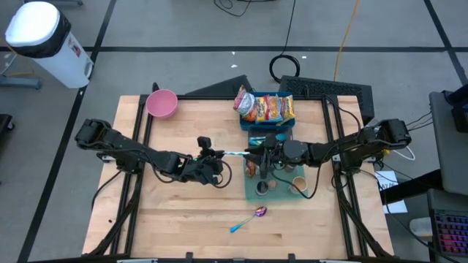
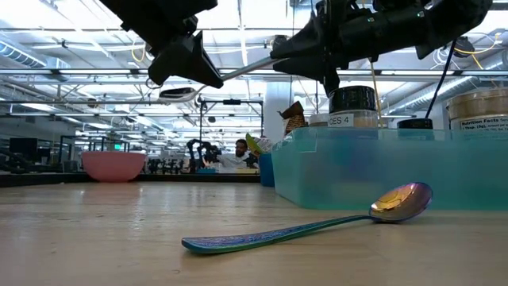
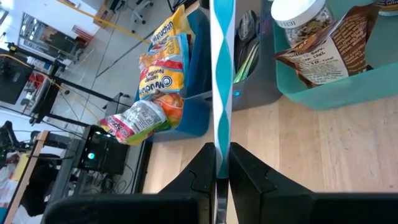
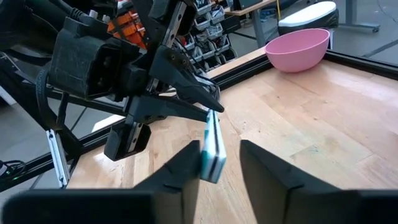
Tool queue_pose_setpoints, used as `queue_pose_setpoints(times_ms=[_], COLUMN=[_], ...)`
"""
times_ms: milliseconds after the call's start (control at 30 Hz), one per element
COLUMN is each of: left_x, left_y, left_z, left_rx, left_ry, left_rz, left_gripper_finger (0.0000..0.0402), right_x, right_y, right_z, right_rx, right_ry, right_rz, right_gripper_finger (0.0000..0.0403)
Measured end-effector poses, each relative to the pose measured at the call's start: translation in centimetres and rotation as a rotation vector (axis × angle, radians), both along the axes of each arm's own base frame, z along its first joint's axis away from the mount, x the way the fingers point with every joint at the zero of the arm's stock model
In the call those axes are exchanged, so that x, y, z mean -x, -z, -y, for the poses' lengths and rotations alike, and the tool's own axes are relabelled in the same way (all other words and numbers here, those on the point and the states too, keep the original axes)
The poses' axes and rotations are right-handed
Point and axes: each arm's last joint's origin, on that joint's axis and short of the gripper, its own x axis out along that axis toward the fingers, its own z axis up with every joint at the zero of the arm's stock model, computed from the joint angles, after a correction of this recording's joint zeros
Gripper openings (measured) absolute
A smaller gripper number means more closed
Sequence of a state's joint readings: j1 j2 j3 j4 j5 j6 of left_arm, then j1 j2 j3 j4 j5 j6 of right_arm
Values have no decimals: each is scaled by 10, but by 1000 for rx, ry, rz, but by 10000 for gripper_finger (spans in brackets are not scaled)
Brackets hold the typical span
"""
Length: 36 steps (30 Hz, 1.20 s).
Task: Pick & Place Food Item
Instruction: Put the blue patterned spoon into the black bin
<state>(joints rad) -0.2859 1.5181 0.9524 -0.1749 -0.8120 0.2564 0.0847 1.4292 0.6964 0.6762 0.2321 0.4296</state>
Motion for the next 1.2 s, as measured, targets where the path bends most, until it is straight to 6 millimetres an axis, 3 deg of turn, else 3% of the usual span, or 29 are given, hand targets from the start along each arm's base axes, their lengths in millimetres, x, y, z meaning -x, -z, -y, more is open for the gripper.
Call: queue_pose_setpoints(times_ms=[267, 567, 667, 900, 1000, 1200], left_x=[0, 0, 0, 0, 7, 42], left_y=[0, 0, -1, -12, -24, -56], left_z=[0, 1, 5, 27, 43, 71], left_rx=[-4, 9, 31, 76, 108, 233], left_ry=[-2, 5, -1, 48, 104, 237], left_rz=[-4, 1, 35, 176, 238, 338], left_gripper_finger=[31, 39, 75, 201, 241, 283], right_x=[-1, 0, 0, 0, 4, 32], right_y=[-1, 0, -1, 0, -4, -38], right_z=[2, 2, 2, 2, 2, 5], right_rx=[28, 70, 73, 79, 94, 132], right_ry=[-39, -48, -52, -53, -56, -56], right_rz=[3, -4, -1, -12, -28, 5], right_gripper_finger=[28, 28, 28, 28, 28, 28])
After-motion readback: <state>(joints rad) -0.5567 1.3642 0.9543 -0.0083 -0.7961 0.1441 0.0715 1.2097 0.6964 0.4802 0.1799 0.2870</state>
